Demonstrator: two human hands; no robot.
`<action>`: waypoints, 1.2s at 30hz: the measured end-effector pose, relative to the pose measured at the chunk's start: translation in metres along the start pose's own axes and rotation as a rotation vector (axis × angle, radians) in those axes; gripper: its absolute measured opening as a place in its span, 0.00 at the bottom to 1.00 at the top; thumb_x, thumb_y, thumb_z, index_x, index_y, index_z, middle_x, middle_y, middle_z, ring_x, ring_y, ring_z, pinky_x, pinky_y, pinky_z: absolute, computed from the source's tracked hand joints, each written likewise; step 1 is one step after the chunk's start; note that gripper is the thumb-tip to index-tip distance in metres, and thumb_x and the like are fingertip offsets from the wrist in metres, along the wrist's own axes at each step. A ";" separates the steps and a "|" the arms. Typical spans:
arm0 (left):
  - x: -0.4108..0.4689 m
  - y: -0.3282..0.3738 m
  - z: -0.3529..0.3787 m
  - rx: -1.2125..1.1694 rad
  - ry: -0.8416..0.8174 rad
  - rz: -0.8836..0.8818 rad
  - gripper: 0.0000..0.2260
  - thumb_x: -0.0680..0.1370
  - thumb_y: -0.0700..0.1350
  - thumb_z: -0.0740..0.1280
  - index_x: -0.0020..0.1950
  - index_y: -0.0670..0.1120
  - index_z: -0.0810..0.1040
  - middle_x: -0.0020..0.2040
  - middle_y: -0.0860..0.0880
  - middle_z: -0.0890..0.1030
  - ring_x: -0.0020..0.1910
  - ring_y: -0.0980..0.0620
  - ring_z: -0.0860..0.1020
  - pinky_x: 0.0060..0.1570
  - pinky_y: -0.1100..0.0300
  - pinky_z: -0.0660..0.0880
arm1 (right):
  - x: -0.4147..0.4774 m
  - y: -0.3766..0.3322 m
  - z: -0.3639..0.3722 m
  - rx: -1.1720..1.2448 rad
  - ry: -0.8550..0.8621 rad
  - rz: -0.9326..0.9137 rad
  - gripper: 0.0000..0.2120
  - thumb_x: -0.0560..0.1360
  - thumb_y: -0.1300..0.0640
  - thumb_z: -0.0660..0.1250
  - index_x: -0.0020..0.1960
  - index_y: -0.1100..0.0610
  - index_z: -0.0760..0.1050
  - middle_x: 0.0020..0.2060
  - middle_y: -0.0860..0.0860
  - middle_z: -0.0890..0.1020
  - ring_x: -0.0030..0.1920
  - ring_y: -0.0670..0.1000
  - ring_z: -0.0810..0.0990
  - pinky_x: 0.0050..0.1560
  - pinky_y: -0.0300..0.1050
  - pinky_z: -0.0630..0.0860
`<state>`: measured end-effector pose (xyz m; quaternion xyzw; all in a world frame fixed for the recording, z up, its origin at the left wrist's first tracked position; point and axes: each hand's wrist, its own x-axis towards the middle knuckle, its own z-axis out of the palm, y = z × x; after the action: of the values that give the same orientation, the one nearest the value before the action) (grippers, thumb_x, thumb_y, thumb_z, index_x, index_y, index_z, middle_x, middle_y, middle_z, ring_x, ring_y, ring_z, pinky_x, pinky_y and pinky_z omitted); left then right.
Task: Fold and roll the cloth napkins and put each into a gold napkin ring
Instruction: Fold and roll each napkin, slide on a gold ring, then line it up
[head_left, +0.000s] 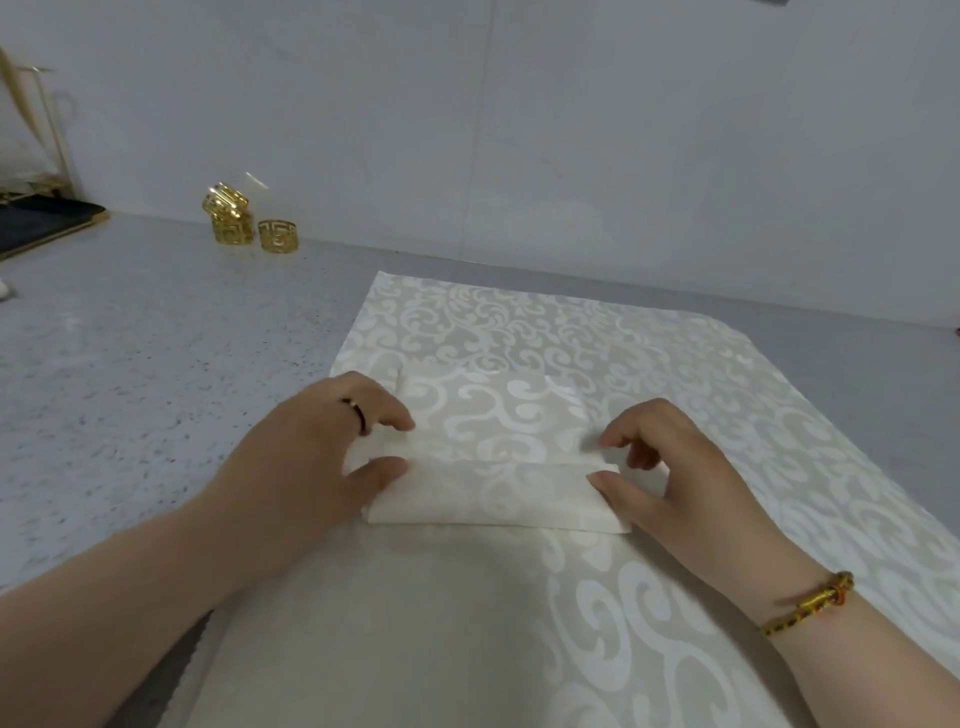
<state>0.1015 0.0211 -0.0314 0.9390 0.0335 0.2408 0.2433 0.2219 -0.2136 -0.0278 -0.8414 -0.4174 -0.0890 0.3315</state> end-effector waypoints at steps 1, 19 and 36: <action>0.000 -0.001 0.001 0.026 -0.010 0.079 0.04 0.73 0.54 0.64 0.39 0.62 0.71 0.42 0.69 0.71 0.48 0.63 0.72 0.43 0.74 0.64 | -0.001 0.003 -0.002 0.022 -0.043 -0.056 0.03 0.68 0.49 0.65 0.39 0.44 0.71 0.46 0.39 0.75 0.45 0.37 0.74 0.48 0.25 0.68; -0.007 0.000 -0.011 -0.084 -0.197 -0.043 0.13 0.58 0.69 0.56 0.41 0.76 0.71 0.43 0.67 0.74 0.44 0.66 0.75 0.38 0.76 0.68 | -0.006 -0.014 -0.016 0.123 -0.213 0.086 0.10 0.64 0.48 0.63 0.43 0.48 0.78 0.40 0.42 0.81 0.43 0.41 0.77 0.45 0.27 0.70; 0.000 0.003 0.005 -0.135 -0.015 -0.194 0.08 0.75 0.50 0.64 0.52 0.57 0.68 0.42 0.59 0.72 0.38 0.64 0.71 0.36 0.75 0.65 | 0.002 -0.010 0.010 0.006 0.007 0.249 0.14 0.74 0.52 0.65 0.55 0.46 0.63 0.43 0.41 0.69 0.34 0.42 0.70 0.36 0.30 0.67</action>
<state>0.1038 0.0166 -0.0340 0.9146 0.1061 0.2107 0.3284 0.2144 -0.2019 -0.0300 -0.8854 -0.3088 -0.0491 0.3440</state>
